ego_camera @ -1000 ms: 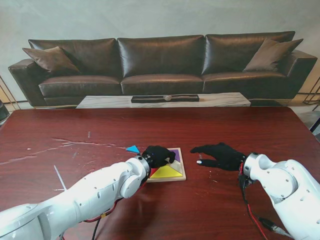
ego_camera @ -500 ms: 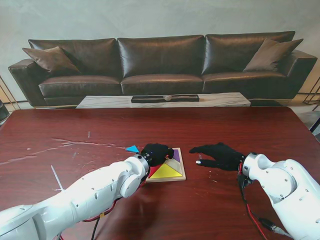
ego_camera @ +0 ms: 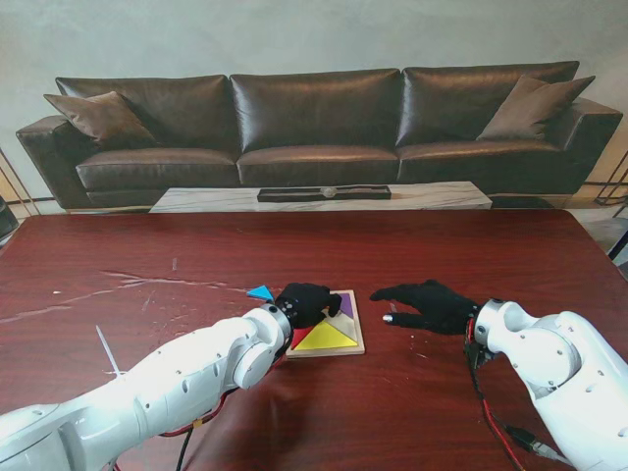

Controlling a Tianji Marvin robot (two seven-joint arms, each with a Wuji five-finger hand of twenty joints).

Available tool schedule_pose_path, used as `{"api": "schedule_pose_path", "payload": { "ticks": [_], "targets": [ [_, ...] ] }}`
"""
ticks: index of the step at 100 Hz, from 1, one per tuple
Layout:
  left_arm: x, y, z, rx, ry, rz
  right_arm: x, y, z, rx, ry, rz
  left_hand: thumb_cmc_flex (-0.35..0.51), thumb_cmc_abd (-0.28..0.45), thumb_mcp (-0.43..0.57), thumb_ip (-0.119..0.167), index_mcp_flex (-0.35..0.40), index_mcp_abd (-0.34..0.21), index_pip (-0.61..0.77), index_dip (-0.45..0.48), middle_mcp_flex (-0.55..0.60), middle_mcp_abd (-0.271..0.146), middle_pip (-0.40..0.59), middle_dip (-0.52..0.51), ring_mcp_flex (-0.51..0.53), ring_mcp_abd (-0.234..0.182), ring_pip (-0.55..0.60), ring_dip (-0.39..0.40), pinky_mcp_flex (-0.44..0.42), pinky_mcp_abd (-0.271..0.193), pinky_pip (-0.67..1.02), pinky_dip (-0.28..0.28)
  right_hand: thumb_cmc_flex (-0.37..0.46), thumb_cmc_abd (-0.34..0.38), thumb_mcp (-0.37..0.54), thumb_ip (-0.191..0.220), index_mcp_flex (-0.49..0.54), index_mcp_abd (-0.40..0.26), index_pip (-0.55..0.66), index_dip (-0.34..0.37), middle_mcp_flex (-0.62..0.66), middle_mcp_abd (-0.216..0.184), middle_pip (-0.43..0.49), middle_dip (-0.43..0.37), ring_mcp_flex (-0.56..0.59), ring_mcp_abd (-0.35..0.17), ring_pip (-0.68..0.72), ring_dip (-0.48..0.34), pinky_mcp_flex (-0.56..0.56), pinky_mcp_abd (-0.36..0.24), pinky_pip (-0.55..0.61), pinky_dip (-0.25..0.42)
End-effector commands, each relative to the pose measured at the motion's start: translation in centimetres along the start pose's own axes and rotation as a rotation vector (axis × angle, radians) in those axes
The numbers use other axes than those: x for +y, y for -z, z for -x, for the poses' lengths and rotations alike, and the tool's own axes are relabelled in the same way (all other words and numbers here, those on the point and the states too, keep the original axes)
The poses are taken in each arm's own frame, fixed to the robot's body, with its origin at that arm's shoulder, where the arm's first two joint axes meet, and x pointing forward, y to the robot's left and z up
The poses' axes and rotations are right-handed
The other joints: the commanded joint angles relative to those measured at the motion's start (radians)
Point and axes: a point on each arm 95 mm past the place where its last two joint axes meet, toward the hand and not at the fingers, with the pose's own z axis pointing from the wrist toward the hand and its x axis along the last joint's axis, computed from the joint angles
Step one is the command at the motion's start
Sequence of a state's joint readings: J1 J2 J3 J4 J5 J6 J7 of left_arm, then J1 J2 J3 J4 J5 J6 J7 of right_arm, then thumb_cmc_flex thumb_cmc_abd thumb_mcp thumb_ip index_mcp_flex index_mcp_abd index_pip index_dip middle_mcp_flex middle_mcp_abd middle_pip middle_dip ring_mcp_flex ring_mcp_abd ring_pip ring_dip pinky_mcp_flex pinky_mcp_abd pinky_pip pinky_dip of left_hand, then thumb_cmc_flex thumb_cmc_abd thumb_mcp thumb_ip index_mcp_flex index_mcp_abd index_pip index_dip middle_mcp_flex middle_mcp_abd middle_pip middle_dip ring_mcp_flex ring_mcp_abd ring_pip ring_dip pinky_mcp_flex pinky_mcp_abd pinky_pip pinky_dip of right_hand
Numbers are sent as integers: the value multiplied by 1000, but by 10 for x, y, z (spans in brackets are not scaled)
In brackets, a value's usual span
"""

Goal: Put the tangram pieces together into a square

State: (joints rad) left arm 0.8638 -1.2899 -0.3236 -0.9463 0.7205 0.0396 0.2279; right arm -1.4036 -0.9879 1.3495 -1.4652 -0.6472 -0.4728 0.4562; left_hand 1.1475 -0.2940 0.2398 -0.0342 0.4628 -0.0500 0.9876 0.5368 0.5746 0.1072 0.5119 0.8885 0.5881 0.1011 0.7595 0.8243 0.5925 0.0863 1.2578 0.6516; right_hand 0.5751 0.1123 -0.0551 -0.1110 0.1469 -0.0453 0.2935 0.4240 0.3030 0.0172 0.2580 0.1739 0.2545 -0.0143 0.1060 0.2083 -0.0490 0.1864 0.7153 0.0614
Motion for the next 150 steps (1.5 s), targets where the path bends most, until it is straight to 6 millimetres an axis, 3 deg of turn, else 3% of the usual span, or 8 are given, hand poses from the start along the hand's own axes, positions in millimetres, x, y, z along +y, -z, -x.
{"api": "schedule_pose_path", "payload": {
  "ticks": [1,23,49,115,134,150],
  "targets": [
    [-1,1,-1,0,3,-15,-1,-1,-2,2,3,-6,53,34,-27,-12,39,-21,-16,-41,-34,24,4,-23,-29,1,15,-7,-11,15,27,24,5,18,2,24,-16,-19,1,-2,9,0,9,7,15,-7,-1,12,-12,6,1,-6],
    [-1,0,-5,16,-3,-19,-1,-1,-2,-1,2,-7,71,64,-94,1,146,-25,-129,-131,-89,33,-3,-89,-66,8,-3,-10,-61,30,17,39,5,20,3,24,-17,-20,1,-3,9,-1,9,7,14,-8,-1,12,-12,6,1,-6],
    [4,0,-5,27,-20,8,-1,1,-2,-3,2,-6,42,36,-71,3,207,-27,-149,-185,-113,24,17,-205,-79,11,-10,-12,-76,37,14,53,6,20,3,24,-16,-21,1,-2,9,-1,9,7,13,-7,-1,12,-12,7,1,-5],
    [1,1,2,-48,-54,22,-2,1,-2,-3,1,-8,25,39,-40,-5,206,37,-196,-211,-146,38,15,-243,-101,12,-18,-12,-88,40,18,61,5,21,2,24,-14,-21,2,-2,9,-2,9,7,14,-4,-1,12,-11,7,1,-5],
    [-1,2,0,-35,-20,33,-2,0,-2,-2,1,-9,9,67,-70,-3,156,-31,-189,-172,-188,50,-4,-253,-134,8,-33,-12,-110,31,4,61,6,21,2,24,-14,-21,2,-2,9,-2,9,7,13,-4,-2,12,-11,6,1,-5],
    [-4,3,-3,-23,-1,-1,-2,-1,-2,-3,1,-11,13,59,-72,2,144,-34,-196,-172,-188,49,-4,-253,-133,6,-33,-11,-110,31,4,64,7,21,3,24,-14,-21,2,-2,8,-2,9,7,13,-2,-2,13,-12,7,0,-5]
  ]
}}
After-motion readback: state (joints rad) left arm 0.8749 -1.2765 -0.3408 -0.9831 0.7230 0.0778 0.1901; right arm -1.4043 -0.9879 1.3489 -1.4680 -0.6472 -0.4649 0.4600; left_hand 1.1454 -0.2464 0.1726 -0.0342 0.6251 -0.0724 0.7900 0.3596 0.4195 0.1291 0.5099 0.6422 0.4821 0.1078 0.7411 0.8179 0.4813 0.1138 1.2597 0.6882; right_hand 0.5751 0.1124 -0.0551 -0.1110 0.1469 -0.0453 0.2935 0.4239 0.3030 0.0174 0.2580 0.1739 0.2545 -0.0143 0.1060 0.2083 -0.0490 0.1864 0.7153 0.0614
